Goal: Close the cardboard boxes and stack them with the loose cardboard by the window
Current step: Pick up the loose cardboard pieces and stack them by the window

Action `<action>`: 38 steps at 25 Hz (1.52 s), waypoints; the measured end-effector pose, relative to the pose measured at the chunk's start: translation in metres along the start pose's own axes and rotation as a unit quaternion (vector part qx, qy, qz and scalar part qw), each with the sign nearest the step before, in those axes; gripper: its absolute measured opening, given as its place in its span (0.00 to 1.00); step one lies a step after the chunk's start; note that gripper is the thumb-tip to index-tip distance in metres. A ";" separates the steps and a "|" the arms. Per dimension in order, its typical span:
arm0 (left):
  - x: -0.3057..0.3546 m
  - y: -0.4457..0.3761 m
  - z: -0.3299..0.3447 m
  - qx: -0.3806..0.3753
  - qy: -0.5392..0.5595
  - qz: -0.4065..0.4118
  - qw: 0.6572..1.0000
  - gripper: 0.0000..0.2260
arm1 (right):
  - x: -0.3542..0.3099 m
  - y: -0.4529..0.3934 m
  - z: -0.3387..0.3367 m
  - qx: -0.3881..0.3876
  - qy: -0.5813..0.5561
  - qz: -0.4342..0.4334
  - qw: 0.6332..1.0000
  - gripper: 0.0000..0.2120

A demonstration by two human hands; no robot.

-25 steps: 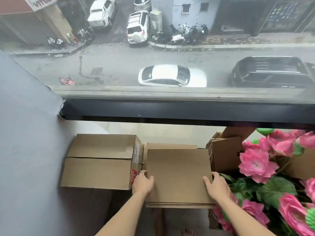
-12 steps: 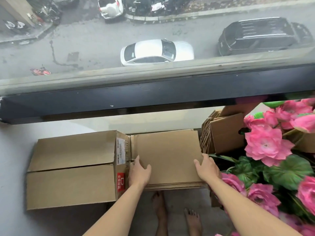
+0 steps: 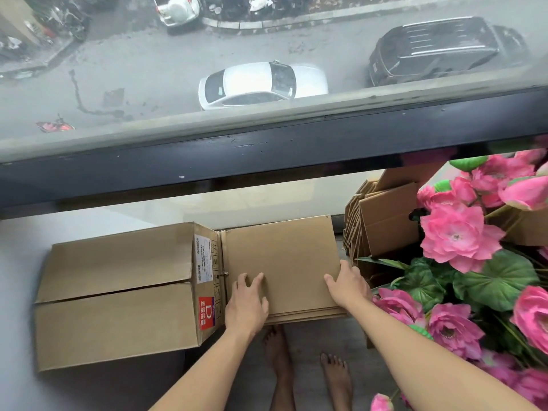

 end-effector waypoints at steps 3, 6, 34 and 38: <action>-0.004 -0.002 -0.008 -0.009 -0.030 0.025 0.999 0.26 | -0.002 0.006 -0.004 -0.010 0.005 0.003 1.000 0.28; 0.005 0.006 -0.024 -0.007 -0.061 0.058 0.996 0.24 | 0.000 0.031 -0.015 -0.002 0.020 0.006 1.000 0.27; 0.267 0.387 0.039 -0.161 -0.317 0.494 0.793 0.20 | 0.347 0.452 -0.014 0.103 -0.288 0.269 0.913 0.24; 0.298 0.477 0.092 -0.184 -0.385 0.551 0.717 0.20 | 0.415 0.522 0.024 0.133 -0.353 0.348 0.858 0.24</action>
Point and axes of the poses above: each hand's wrist, its own y-axis away from the middle knuckle, its own z-axis out of the palm, x = y × z, the point moved 1 cm from there along -y, towards the middle knuckle, and after that the axes turned 5 degrees about x, right-handed, at the moved point
